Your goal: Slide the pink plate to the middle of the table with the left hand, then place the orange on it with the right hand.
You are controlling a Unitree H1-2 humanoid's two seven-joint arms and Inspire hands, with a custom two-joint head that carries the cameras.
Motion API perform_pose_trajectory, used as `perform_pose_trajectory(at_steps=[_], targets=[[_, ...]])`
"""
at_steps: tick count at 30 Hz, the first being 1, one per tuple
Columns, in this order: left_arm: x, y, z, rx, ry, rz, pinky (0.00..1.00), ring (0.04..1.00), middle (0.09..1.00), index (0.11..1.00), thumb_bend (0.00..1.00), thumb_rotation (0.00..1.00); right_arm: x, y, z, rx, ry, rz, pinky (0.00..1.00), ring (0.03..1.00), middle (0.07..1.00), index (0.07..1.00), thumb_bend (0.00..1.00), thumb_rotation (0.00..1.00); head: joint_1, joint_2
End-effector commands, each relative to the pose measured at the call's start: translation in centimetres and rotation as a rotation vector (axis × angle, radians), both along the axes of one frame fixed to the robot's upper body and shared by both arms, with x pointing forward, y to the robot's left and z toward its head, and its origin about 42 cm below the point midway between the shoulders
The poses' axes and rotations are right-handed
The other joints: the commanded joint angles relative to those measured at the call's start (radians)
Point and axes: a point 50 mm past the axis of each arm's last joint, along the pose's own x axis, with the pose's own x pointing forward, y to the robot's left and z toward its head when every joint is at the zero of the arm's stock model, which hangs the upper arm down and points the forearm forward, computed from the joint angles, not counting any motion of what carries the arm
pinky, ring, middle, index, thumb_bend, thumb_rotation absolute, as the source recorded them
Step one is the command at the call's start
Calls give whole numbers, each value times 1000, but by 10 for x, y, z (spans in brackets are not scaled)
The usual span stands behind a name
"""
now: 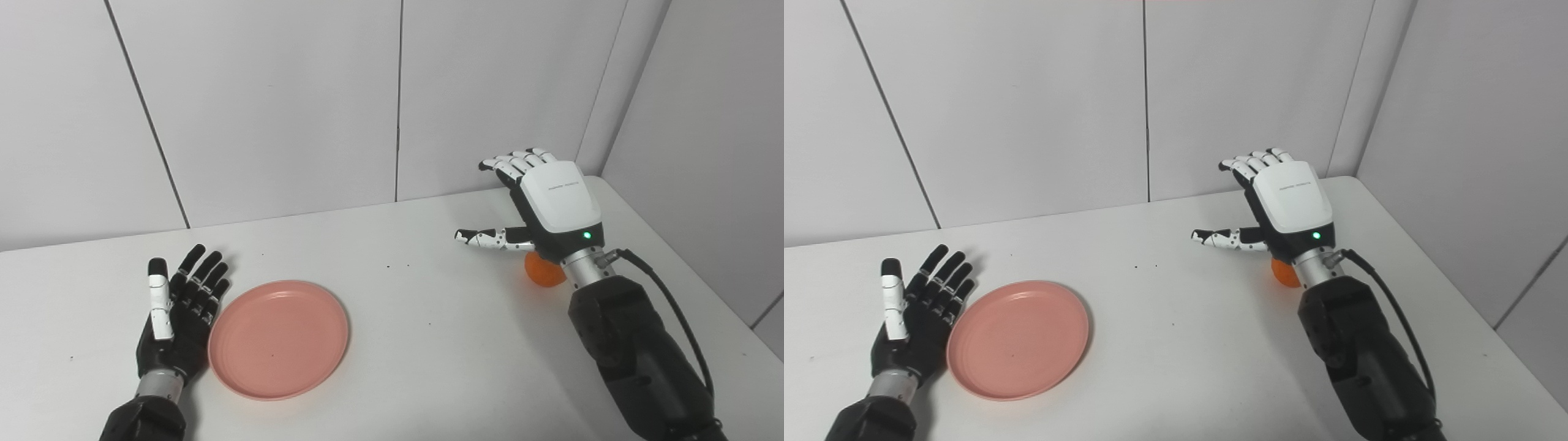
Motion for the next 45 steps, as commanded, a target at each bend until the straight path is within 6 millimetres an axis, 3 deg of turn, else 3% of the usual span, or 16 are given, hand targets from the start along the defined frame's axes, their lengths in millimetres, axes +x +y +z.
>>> perform_pose_trajectory(at_steps=[1,10,17,45], targets=[[-7,4,-19,20,90,10,941,875,814,813,898,760,8,-14,20,0,-47,-49,791,762,750,727,852,869,2,-1],[-8,5,-19,21,92,10,952,881,820,817,898,764,23,-32,-5,-6,5,-104,739,733,741,721,851,847,5,0],[-9,4,-20,22,93,6,951,875,813,825,881,774,34,-47,-20,7,47,-137,818,740,732,725,845,872,9,0],[-9,5,-17,31,87,2,900,873,809,831,891,770,31,-61,-62,47,195,-211,786,746,743,733,856,856,18,5]])
